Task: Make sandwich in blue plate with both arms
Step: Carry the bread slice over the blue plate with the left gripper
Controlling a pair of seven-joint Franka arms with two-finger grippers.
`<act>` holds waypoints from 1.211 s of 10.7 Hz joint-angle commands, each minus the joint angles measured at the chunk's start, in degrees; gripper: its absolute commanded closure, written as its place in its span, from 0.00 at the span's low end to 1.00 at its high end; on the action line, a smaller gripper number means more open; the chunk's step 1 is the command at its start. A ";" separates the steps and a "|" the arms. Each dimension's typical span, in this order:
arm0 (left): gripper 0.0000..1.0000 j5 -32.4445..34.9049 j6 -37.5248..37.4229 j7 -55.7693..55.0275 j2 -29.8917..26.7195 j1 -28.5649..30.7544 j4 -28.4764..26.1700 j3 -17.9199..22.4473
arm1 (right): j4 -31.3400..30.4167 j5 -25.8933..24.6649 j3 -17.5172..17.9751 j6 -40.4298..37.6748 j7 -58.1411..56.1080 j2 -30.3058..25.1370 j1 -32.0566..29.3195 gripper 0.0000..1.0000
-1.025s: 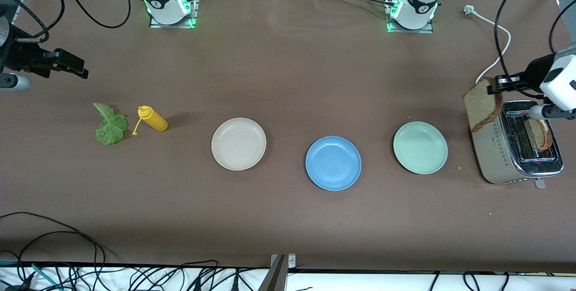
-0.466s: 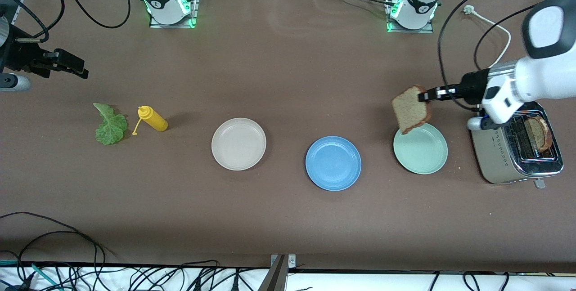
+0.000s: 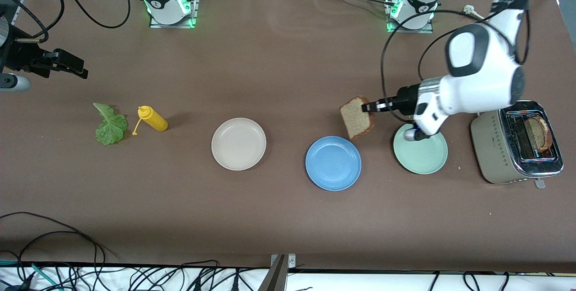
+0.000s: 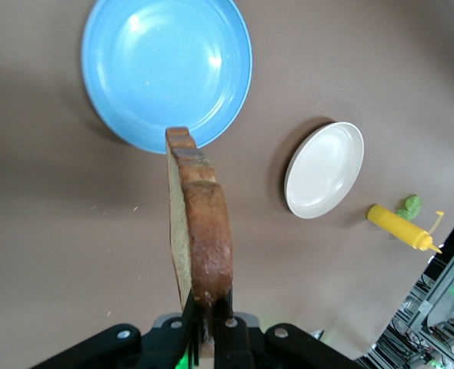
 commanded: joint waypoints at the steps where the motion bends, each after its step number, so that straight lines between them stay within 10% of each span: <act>1: 1.00 -1.91 7.62 -0.18 6.08 -5.57 1.35 0.59 | -0.64 0.90 0.09 -1.20 -0.73 -0.90 -0.32 0.00; 13: 1.00 -1.91 16.52 9.93 19.01 -8.84 12.42 0.50 | -1.78 0.81 0.44 -4.36 -0.73 2.43 0.29 0.00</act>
